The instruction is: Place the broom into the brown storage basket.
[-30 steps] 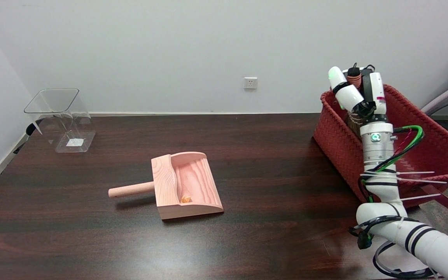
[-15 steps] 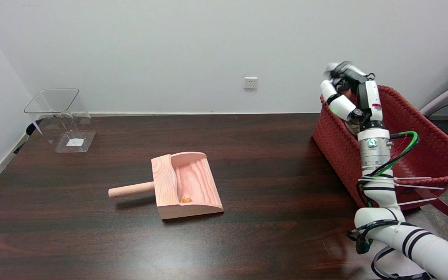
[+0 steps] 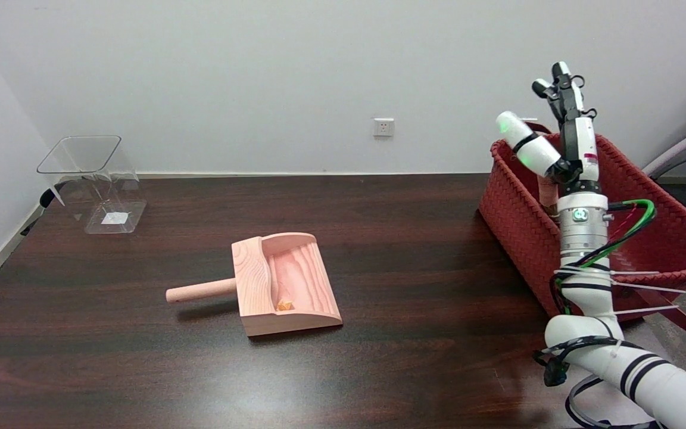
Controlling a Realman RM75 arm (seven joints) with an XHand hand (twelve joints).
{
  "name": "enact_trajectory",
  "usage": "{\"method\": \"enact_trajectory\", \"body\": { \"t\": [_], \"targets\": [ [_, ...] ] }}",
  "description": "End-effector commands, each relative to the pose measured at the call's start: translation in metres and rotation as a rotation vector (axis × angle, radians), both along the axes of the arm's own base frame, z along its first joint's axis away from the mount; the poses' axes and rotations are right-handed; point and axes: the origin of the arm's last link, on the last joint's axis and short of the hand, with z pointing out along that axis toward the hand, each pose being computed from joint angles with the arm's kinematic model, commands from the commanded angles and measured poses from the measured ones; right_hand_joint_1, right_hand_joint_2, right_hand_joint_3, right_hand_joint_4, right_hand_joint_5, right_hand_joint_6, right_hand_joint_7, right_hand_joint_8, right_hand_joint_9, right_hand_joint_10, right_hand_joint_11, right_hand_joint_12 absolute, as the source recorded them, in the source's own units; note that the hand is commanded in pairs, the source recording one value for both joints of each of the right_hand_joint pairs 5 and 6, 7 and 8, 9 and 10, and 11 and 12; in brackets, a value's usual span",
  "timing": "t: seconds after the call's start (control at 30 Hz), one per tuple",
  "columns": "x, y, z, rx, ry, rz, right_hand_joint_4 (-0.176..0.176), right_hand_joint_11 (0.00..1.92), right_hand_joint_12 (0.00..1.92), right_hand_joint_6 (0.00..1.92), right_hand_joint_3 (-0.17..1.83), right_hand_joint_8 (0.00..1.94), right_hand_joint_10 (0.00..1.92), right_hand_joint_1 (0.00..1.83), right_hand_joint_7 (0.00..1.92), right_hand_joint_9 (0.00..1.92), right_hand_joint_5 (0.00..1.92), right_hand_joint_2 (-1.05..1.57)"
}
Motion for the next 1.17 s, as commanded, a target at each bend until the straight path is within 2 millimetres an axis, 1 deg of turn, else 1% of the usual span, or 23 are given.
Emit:
{"method": "enact_trajectory", "body": {
  "t": [0.03,0.13,0.2,0.23,0.27,0.3,0.33,0.37,0.47,0.67,0.7,0.8,0.9,0.97,1.03,1.17],
  "targets": [
    [0.022,0.020,-0.001,-0.003,-0.067,0.056,0.000,0.04,0.04,0.04,0.49,0.30,0.04,0.61,0.30,0.04,0.04,1.00],
    [0.028,0.026,-0.002,-0.003,-0.076,0.083,0.000,0.04,0.04,0.04,0.75,0.29,0.04,0.52,0.29,0.04,0.04,1.02],
    [0.032,0.030,-0.004,-0.006,-0.080,0.106,0.000,0.03,0.03,0.03,0.79,0.28,0.03,0.50,0.28,0.03,0.03,1.02],
    [0.053,0.037,-0.035,0.112,-0.139,0.240,0.000,0.03,0.03,0.03,0.82,0.28,0.03,0.50,0.28,0.03,0.03,1.03],
    [0.047,0.037,-0.024,0.068,-0.120,0.206,0.000,0.03,0.03,0.03,0.82,0.28,0.03,0.49,0.28,0.03,0.03,1.03],
    [0.056,0.043,-0.036,0.111,-0.147,0.264,0.000,0.02,0.02,0.02,0.82,0.28,0.02,0.49,0.28,0.02,0.02,1.03],
    [0.050,0.044,-0.026,0.065,-0.129,0.226,0.000,0.01,0.01,0.01,0.82,0.27,0.01,0.48,0.27,0.01,0.01,1.04],
    [0.041,0.045,-0.010,0.002,-0.102,0.165,0.000,0.00,0.00,0.00,0.83,0.27,0.00,0.47,0.27,0.00,0.00,1.06],
    [0.047,0.057,-0.012,-0.008,-0.113,0.193,0.000,0.00,0.00,0.00,0.83,0.26,0.00,0.46,0.26,0.00,0.00,1.08],
    [0.050,0.086,-0.010,-0.074,-0.107,0.219,0.000,0.03,0.03,0.03,0.83,0.27,0.03,0.45,0.27,0.03,0.03,1.10],
    [0.050,0.092,-0.008,-0.090,-0.103,0.218,0.000,0.03,0.03,0.03,0.80,0.27,0.03,0.45,0.27,0.03,0.03,1.09],
    [0.050,0.105,0.001,-0.119,-0.104,0.194,0.000,0.00,0.00,0.00,0.60,0.24,0.00,0.47,0.24,0.00,0.00,1.02],
    [0.051,0.117,0.010,-0.145,-0.089,0.168,0.000,0.00,0.00,0.00,0.63,0.21,0.00,0.47,0.21,0.00,0.00,1.00],
    [0.052,0.123,0.014,-0.157,-0.084,0.171,0.000,0.00,0.00,0.00,0.71,0.20,0.00,0.47,0.20,0.00,0.00,1.01],
    [0.053,0.128,0.016,-0.175,-0.077,0.190,0.000,0.00,0.00,0.00,0.75,0.20,0.00,0.45,0.20,0.00,0.00,1.04],
    [0.056,0.137,0.021,-0.219,-0.078,0.241,0.000,0.00,0.00,0.00,0.65,0.19,0.00,0.45,0.19,0.00,0.00,1.03]
  ]
}}
